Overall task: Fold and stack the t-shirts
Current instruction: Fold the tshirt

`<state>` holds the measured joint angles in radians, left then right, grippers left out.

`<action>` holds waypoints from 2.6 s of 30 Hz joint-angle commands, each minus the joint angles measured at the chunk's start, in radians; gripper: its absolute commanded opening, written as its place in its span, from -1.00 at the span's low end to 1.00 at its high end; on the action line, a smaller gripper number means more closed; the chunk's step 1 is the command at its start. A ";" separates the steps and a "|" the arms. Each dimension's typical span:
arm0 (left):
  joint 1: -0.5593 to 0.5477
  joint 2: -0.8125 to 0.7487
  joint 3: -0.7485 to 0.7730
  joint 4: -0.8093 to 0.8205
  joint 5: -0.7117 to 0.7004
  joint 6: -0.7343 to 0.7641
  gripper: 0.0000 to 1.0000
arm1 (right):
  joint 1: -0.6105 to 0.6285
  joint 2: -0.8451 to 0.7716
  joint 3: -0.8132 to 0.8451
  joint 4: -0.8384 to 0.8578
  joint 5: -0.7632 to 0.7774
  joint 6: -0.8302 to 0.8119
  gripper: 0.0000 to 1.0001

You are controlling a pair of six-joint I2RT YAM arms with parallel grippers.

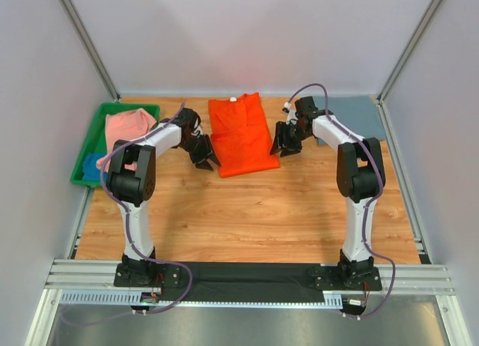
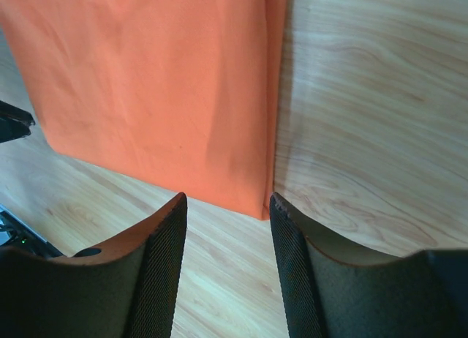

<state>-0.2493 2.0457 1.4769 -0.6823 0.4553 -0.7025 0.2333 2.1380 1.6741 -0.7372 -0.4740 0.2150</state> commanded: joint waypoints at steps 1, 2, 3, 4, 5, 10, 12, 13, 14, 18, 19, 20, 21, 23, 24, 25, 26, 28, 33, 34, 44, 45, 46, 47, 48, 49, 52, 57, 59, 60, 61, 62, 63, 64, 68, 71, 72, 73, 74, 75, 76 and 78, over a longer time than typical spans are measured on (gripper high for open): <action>0.008 -0.067 -0.004 0.036 0.000 0.037 -0.09 | 0.008 0.023 -0.014 0.076 -0.067 -0.005 0.01; 0.008 -0.064 -0.013 0.050 0.005 0.038 -0.08 | 0.008 0.033 -0.017 0.082 -0.074 0.003 0.00; 0.007 -0.061 -0.017 0.055 0.011 0.041 -0.07 | 0.008 0.036 -0.020 0.091 -0.083 0.007 -0.03; 0.007 -0.058 -0.018 0.059 0.020 0.046 -0.07 | 0.011 0.037 -0.031 0.094 -0.084 0.011 -0.10; 0.007 -0.055 -0.026 0.064 0.026 0.049 -0.07 | 0.014 0.037 -0.039 0.096 -0.081 0.012 -0.15; -0.008 -0.047 -0.084 0.136 0.082 0.063 -0.03 | 0.015 0.026 -0.086 0.113 -0.060 0.011 -0.61; -0.013 -0.024 -0.078 0.124 0.080 0.069 -0.03 | 0.015 0.022 -0.111 0.124 -0.061 0.012 -0.73; -0.018 -0.018 -0.073 0.118 0.083 0.070 -0.03 | 0.015 0.019 -0.119 0.125 -0.064 0.014 -0.84; -0.021 -0.010 -0.070 0.119 0.085 0.070 -0.03 | 0.015 0.013 -0.126 0.128 -0.064 0.014 -0.87; -0.039 0.010 -0.049 0.067 0.042 0.098 -0.04 | 0.015 -0.030 -0.197 0.150 -0.057 0.017 -0.99; -0.042 0.010 -0.052 0.055 0.022 0.101 -0.04 | 0.015 -0.042 -0.212 0.157 -0.057 0.024 -0.99; -0.042 0.007 -0.061 0.050 0.013 0.104 -0.05 | 0.015 -0.061 -0.226 0.162 -0.057 0.027 -0.99; -0.042 -0.004 -0.069 0.049 0.000 0.109 -0.10 | 0.017 -0.069 -0.261 0.179 -0.058 0.030 -0.99; -0.042 -0.013 -0.095 0.052 -0.004 0.110 -0.42 | 0.017 -0.095 -0.296 0.191 -0.055 0.047 -0.99; -0.042 -0.022 -0.102 0.050 -0.006 0.110 -0.54 | 0.020 -0.104 -0.316 0.199 -0.049 0.056 -0.99; -0.042 -0.030 -0.121 0.044 -0.006 0.109 -0.66 | 0.020 -0.131 -0.368 0.208 -0.046 0.069 -0.99; -0.042 -0.036 -0.131 0.041 -0.004 0.109 -0.82 | 0.020 -0.151 -0.399 0.223 -0.048 0.092 -0.99; -0.047 -0.074 -0.177 0.040 0.005 0.104 -0.93 | 0.026 -0.220 -0.508 0.278 -0.049 0.116 -0.99; -0.070 -0.183 -0.300 -0.003 0.026 0.060 -0.98 | 0.066 -0.378 -0.733 0.374 -0.031 0.195 -0.99; -0.074 -0.196 -0.349 -0.013 0.035 0.045 -0.89 | 0.072 -0.432 -0.764 0.375 -0.023 0.202 -0.99; -0.111 -0.435 -0.414 -0.088 0.036 0.073 -0.18 | 0.084 -0.730 -0.869 0.184 0.067 0.210 -0.32; -0.108 -0.420 -0.349 -0.103 0.017 0.093 -0.18 | 0.083 -0.734 -0.837 0.185 0.072 0.205 -0.31; -0.107 -0.398 -0.311 -0.111 0.022 0.121 -0.18 | 0.083 -0.728 -0.812 0.185 0.075 0.192 -0.31; -0.102 -0.348 -0.275 -0.117 0.035 0.141 -0.19 | 0.083 -0.713 -0.789 0.185 0.071 0.176 -0.31; -0.097 -0.323 -0.238 -0.126 0.040 0.177 -0.19 | 0.083 -0.672 -0.765 0.183 0.069 0.163 -0.31; -0.093 -0.300 -0.183 -0.120 0.052 0.193 -0.19 | 0.081 -0.646 -0.708 0.182 0.071 0.135 -0.31; -0.076 -0.219 -0.104 -0.097 0.057 0.245 -0.19 | 0.071 -0.537 -0.599 0.174 0.081 0.097 -0.28; -0.053 -0.093 -0.006 -0.106 0.007 0.314 -0.19 | 0.037 -0.391 -0.470 0.141 0.080 0.029 -0.20; -0.050 -0.058 0.011 -0.106 0.003 0.342 -0.19 | 0.029 -0.360 -0.430 0.139 0.074 0.015 -0.20; -0.048 -0.049 0.025 -0.103 0.005 0.350 -0.19 | 0.021 -0.328 -0.418 0.133 0.074 0.005 -0.20; -0.047 -0.041 0.031 -0.103 0.003 0.356 -0.19 | 0.018 -0.314 -0.406 0.133 0.074 0.000 -0.20; -0.047 -0.029 0.039 -0.100 0.000 0.362 -0.19 | 0.014 -0.300 -0.396 0.131 0.069 -0.003 -0.20; -0.045 -0.021 0.049 -0.099 -0.004 0.363 -0.19 | 0.009 -0.276 -0.380 0.131 0.063 -0.006 -0.20; -0.045 -0.018 0.051 -0.092 0.002 0.365 -0.19 | 0.008 -0.265 -0.372 0.134 0.055 -0.008 -0.20; -0.044 0.004 0.063 -0.062 0.035 0.368 -0.21 | 0.008 -0.219 -0.341 0.159 0.020 -0.005 -0.24; -0.044 0.011 0.068 -0.037 0.031 0.371 -0.23 | 0.008 -0.187 -0.327 0.170 0.020 -0.002 -0.27; -0.044 0.016 0.077 -0.036 0.029 0.373 -0.23 | 0.006 -0.178 -0.323 0.173 0.020 -0.003 -0.28; -0.044 0.021 0.083 -0.037 0.025 0.371 -0.24 | 0.008 -0.173 -0.321 0.176 0.020 -0.003 -0.30; -0.042 0.033 0.094 -0.037 0.026 0.371 -0.24 | 0.008 -0.167 -0.320 0.185 0.017 -0.003 -0.31; -0.042 0.037 0.100 -0.036 0.029 0.368 -0.25 | 0.008 -0.167 -0.318 0.191 0.015 -0.003 -0.32; -0.042 0.044 0.106 -0.036 0.031 0.368 -0.26 | 0.008 -0.162 -0.314 0.193 0.015 -0.003 -0.32; -0.042 0.057 0.120 -0.034 0.037 0.365 -0.28 | 0.008 -0.150 -0.307 0.194 0.012 -0.002 -0.34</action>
<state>-0.2943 2.0827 1.5517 -0.7387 0.4717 -0.3599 0.2405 1.9743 1.3205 -0.5846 -0.4446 0.2333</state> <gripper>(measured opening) 0.367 0.336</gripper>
